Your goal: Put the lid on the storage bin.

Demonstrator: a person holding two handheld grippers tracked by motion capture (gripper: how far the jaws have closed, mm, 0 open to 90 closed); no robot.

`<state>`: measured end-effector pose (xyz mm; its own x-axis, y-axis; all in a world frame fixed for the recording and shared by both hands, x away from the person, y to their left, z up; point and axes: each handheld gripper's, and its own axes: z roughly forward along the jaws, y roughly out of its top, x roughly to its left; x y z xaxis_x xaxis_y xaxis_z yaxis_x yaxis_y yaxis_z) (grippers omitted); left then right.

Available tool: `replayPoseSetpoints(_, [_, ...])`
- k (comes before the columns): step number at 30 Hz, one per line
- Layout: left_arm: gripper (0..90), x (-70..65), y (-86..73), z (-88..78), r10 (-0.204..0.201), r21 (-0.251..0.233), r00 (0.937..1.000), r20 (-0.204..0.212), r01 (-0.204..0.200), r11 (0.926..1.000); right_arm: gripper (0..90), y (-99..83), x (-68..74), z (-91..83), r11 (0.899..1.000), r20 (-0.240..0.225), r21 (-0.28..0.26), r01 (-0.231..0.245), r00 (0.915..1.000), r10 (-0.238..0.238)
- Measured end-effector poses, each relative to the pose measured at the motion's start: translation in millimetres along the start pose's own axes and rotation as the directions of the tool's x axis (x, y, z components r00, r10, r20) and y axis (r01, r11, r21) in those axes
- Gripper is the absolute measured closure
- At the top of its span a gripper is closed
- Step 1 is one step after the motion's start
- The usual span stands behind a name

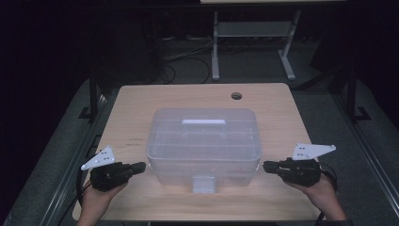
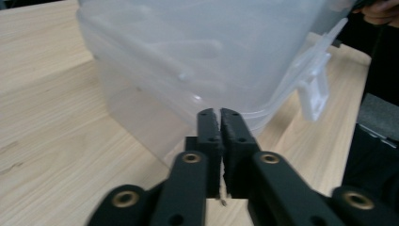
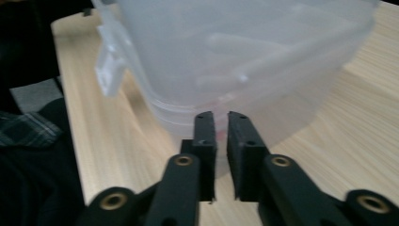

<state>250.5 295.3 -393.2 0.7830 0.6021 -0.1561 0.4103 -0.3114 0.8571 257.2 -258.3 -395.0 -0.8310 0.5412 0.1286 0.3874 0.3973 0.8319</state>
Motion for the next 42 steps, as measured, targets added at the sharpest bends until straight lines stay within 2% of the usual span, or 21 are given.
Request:
replayPoseSetpoints(8, [61.8,7.9,-1.9,-1.8,-0.015,0.032,0.9979,-0.063,0.017,0.9993,53.9,-10.5,-7.0,-2.1,0.999,0.056,0.009,-0.04,0.9976,0.039])
replayPoseSetpoints(17, [39.3,16.8,-9.7,-0.1,-0.02,0.082,0.9899,-0.14,0.032,0.9962,30.9,-19.8,-16.2,-0.7,0.997,0.134,0.027,-0.07,0.9888,0.066])
replayPoseSetpoints(19, [35.6,18.3,-11.4,0.8,-0.011,0.099,0.9876,-0.156,0.026,0.9948,27.3,-22.1,-17.9,-0.2,0.997,0.158,0.034,-0.067,0.9855,0.061])
replayPoseSetpoints(23, [29.6,21.8,-16.0,3.2,-0.001,0.126,0.9841,-0.178,0.024,0.9917,22.3,-27.1,-19.9,-1.2,0.996,0.209,0.045,-0.072,0.976,0.061])
replayPoseSetpoints(25, [27.0,23.4,-18.7,4.0,0.006,0.139,0.9816,-0.191,0.021,0.9901,20.2,-30.1,-21.2,-1.4,0.995,0.218,0.054,-0.082,0.9736,0.068])
replayPoseSetpoints(28, [23.0,24.5,-22.5,4.5,0.018,0.157,0.9778,-0.209,0.015,0.9875,15.3,-35.8,-22.8,1.3,0.993,0.25,0.081,-0.087,0.966,0.064])
replayPoseSetpoints(32, [17.8,28.0,-29.9,5.1,0.018,0.179,0.9739,-0.226,0.023,0.9836,13.3,-44.8,-26.3,4.6,0.988,0.258,0.097,-0.12,0.9617,0.091])
replayPoseSetpoints(35, [15.6,31.2,-37.0,6.5,0.023,0.202,0.9705,-0.24,0.027,0.979,11.4,-50.0,-28.8,6.0,0.984,0.283,0.103,-0.143,0.953,0.109])
replayPoseSetpoints(38, [15.1,33.9,-43.4,8.0,0.02,0.223,0.9683,-0.249,0.037,0.9742,9.5,-54.7,-30.6,6.6,0.984,0.306,0.105,-0.145,0.9459,0.107])
replayPoseSetpoints(42, [14.8,37.1,-50.2,9.6,0.018,0.241,0.9648,-0.262,0.047,0.9693,8.8,-60.4,-33.4,5.3,0.982,0.323,0.111,-0.153,0.94,0.109])
